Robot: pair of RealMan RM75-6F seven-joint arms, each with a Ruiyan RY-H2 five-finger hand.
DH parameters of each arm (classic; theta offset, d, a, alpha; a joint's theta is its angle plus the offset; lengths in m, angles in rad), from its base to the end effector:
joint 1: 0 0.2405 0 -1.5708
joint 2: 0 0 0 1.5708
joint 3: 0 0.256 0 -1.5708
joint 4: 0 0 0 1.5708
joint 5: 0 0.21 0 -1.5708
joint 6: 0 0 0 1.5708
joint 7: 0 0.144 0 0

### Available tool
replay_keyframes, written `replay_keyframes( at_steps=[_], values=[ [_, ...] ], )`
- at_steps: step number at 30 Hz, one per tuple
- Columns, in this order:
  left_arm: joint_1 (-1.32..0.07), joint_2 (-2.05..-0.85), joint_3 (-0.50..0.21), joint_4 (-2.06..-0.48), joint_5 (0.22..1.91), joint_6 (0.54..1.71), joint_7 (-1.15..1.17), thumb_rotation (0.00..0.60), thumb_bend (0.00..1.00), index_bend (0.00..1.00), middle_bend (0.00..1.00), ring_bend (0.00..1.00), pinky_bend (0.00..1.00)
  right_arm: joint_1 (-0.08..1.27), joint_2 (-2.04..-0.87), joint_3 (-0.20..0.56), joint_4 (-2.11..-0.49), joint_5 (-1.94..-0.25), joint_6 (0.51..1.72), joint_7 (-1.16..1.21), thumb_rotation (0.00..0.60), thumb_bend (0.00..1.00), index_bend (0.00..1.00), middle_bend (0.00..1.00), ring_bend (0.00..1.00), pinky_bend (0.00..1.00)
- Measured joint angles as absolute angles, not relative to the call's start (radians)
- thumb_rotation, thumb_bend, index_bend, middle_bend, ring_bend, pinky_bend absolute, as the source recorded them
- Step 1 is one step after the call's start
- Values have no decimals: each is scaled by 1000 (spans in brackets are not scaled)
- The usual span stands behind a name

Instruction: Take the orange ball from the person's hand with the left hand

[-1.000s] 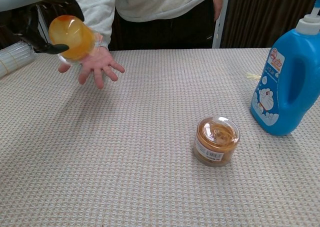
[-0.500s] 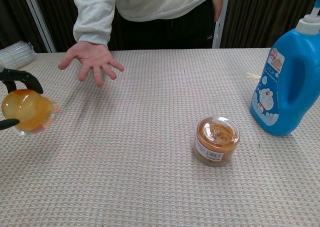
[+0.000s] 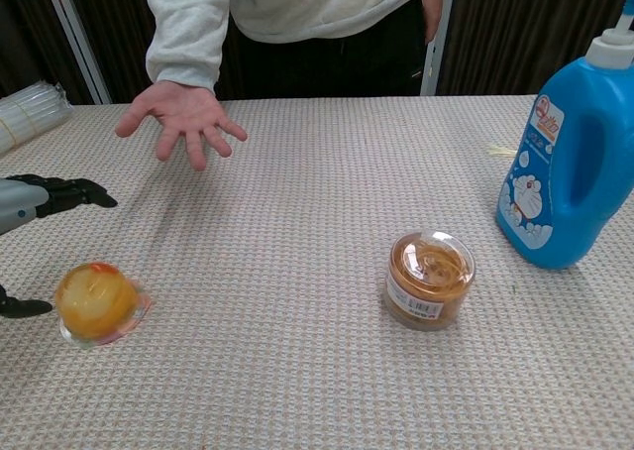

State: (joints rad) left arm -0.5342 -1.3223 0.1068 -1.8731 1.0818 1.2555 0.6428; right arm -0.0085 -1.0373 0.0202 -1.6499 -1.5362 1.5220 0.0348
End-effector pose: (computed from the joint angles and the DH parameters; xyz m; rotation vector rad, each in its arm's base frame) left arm -0.2125 0.2329 0.0347 -1.8445 -0.9025 -0.5960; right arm -0.3199 -0.1454 0.1804 1.3597 -0.9330 0.8532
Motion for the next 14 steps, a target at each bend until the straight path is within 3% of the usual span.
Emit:
replay_keyframes(
  at_steps=[7, 14],
  values=[
    [-458, -1256, 143, -1910, 1195, 1380, 635, 600, 214, 36, 0, 0, 0, -8, -1038, 20, -1650, -1539, 1522, 33, 600, 111, 115, 0, 0, 0],
    [-313, -1191, 208, -1866, 1425, 1586, 494, 600, 204, 8, 0, 0, 0, -4, -1042, 20, -1650, -1543, 1520, 24, 600, 112, 115, 0, 0, 0]
  ],
)
